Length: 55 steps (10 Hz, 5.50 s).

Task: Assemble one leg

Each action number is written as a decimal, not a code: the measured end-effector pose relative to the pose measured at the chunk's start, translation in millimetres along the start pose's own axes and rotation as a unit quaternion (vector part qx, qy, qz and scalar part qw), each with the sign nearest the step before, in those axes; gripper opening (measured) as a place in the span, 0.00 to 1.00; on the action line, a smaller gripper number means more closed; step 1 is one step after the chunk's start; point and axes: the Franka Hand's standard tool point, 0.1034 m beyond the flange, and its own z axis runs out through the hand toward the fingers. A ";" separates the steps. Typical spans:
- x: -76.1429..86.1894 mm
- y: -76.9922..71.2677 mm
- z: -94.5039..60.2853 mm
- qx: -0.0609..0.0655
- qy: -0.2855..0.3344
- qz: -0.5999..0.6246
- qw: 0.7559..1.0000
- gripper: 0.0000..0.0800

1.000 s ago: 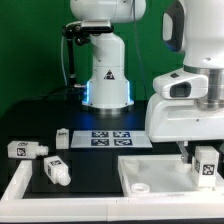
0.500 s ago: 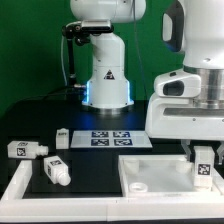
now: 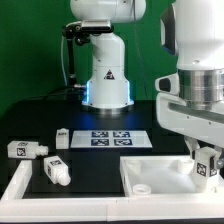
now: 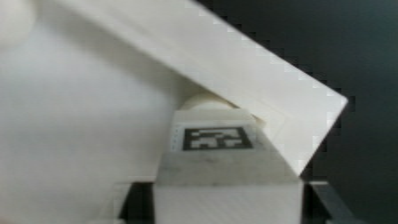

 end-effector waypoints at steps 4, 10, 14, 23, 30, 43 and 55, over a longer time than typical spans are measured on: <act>1.5 0.7 1.1 0.003 0.003 0.021 1.000 0.36; -6.6 -0.5 7.6 -0.005 -0.001 -0.314 0.950 0.81; -0.2 5.1 7.1 -0.042 -0.004 -0.571 0.820 0.81; -1.6 4.0 8.4 -0.039 0.010 -0.346 0.937 0.36; -12.8 -5.3 10.1 -0.015 0.031 0.140 0.990 0.36; -1.8 -6.8 13.3 -0.011 0.055 -0.452 0.890 0.81; 3.3 -1.0 16.0 0.029 0.032 0.116 0.992 0.35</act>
Offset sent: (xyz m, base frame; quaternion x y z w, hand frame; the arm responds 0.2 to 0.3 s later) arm 0.0000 0.0000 0.0000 0.0000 0.0000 -0.0650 0.9979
